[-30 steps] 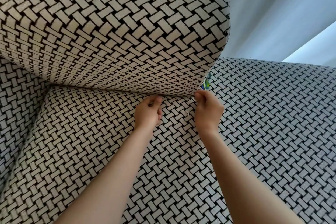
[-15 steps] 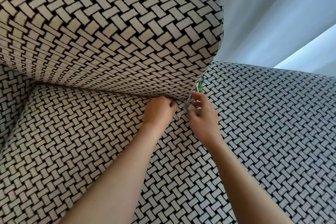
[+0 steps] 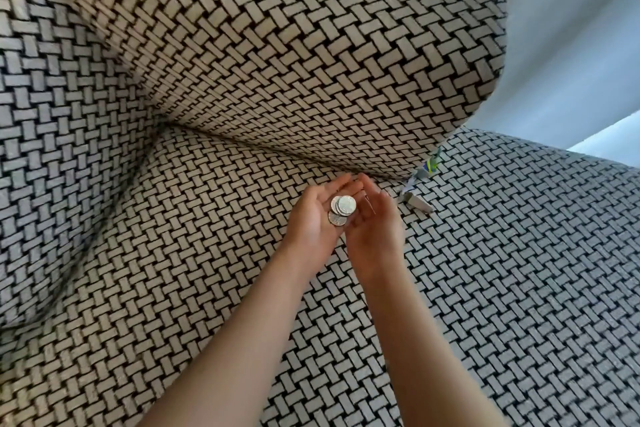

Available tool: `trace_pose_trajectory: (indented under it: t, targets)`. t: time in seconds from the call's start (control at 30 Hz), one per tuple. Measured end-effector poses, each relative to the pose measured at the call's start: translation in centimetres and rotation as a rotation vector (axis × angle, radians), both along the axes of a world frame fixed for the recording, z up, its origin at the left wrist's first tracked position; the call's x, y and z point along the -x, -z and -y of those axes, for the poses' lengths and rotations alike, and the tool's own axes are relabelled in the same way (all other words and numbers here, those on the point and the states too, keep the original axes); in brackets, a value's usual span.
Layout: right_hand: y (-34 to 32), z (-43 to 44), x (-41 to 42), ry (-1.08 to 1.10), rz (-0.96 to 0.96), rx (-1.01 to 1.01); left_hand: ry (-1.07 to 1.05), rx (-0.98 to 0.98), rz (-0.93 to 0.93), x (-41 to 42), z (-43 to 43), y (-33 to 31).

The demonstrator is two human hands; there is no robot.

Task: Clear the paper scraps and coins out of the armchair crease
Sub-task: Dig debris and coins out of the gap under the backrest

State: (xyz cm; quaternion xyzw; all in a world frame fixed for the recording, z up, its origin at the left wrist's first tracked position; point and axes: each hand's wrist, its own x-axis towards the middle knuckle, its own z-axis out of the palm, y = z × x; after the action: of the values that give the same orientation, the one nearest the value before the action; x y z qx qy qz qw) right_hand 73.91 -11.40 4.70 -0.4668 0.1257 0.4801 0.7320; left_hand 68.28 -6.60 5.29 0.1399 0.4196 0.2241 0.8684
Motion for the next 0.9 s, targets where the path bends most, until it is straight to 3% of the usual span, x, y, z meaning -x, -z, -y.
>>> trace_pose_trajectory:
  t: [0.37,0.5,0.6,0.67,0.8,0.83,0.9]
  targets:
    - [-2.5,-3.8,18.0,-0.402,-0.24,-0.08,-0.363,-0.341,-0.228,17.9,0.1,-3.7]
    - [-3.3,-4.8,25.6,-0.565,-0.288,-0.067,-0.53,-0.482,-0.5,24.9,0.2,-4.2]
    - [-3.6,-5.0,30.8,-0.631,-0.383,-0.04,-0.7,-0.53,-0.536,29.3,0.1,-4.4]
    - [-3.5,-5.1,33.3,-0.702,-0.293,0.036,-0.784,-0.536,-0.59,32.0,-0.1,-4.9]
    - [-5.1,-6.0,36.3,-0.785,0.05,0.152,-1.085,-0.404,-0.503,36.8,-0.8,-5.7]
    - [-5.2,-6.1,36.6,-0.78,0.015,0.156,-1.121,-0.353,-0.479,37.7,-0.9,-5.7]
    - [-5.2,-6.7,36.6,-0.898,0.196,0.194,-1.105,-0.262,-0.48,38.6,-1.2,-5.3]
